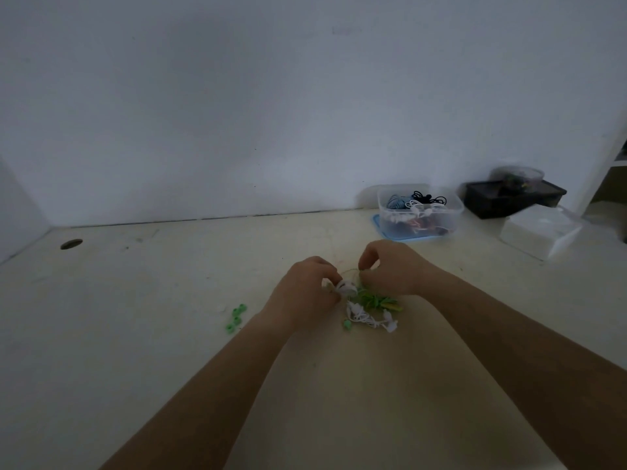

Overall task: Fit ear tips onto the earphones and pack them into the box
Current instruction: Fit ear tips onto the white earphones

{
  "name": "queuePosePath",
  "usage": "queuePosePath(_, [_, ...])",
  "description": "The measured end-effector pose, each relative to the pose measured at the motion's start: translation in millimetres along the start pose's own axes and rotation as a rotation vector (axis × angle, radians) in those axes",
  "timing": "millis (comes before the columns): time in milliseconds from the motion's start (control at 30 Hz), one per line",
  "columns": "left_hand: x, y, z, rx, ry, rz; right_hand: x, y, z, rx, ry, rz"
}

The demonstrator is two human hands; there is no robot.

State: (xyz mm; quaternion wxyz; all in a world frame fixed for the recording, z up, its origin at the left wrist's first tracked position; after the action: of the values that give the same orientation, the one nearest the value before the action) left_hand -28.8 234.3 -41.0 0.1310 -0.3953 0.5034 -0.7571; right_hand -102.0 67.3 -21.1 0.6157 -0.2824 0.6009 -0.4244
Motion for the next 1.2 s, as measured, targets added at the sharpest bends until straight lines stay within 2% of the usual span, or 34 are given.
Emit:
queuePosePath(100, [-3, 0, -2, 0.011, -0.020, 0.011, 4, -7, -1, 0.084, 0.014, 0.101])
queuePosePath(267, [-8, 0, -6, 0.002, -0.066, -0.069, 4, -4, -8, -0.173, 0.020, 0.236])
queuePosePath(433, [-10, -4, -9, 0.011, -0.101, -0.149, 0, -7, -11, -0.222, 0.113, 0.331])
queuePosePath(533, [-11, -6, -9, 0.009, -0.092, -0.141, 4, -10, -14, -0.258, 0.061, 0.275])
queuePosePath(600, [-10, -6, -11, 0.001, -0.079, -0.118, 5, -11, -14, -0.202, 0.058, 0.264])
queuePosePath(767, [-6, -6, -15, -0.025, -0.051, -0.121, 0, -25, -10, 0.064, 0.083, 0.413])
queuePosePath(900, [-8, -8, -16, -0.024, -0.045, -0.178, -15, -36, -8, 0.135, 0.081, 0.528])
queuePosePath(1000, [-10, -14, -16, 0.041, -0.121, -0.321, -32, -40, -5, 0.139, 0.056, 0.605])
queuePosePath(1067, [-9, -19, -16, 0.031, -0.216, -0.507, -44, -40, -3, 0.130, 0.039, 0.638])
queuePosePath(1200, [-4, -34, -27, -0.196, -0.378, -1.190, -66, -33, -2, 0.107, 0.004, 0.694])
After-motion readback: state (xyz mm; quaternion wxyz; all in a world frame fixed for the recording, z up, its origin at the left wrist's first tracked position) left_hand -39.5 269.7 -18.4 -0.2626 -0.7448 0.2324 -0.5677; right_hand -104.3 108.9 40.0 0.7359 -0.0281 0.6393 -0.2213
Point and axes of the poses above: each hand's wrist, its own z-axis towards the middle knuckle, its own y-axis out of the palm, x = y × z, the point moved 2 cm from there along z, towards the middle knuckle, and after that the axes turned 10 degrees about -y, right-handed, at the moved point
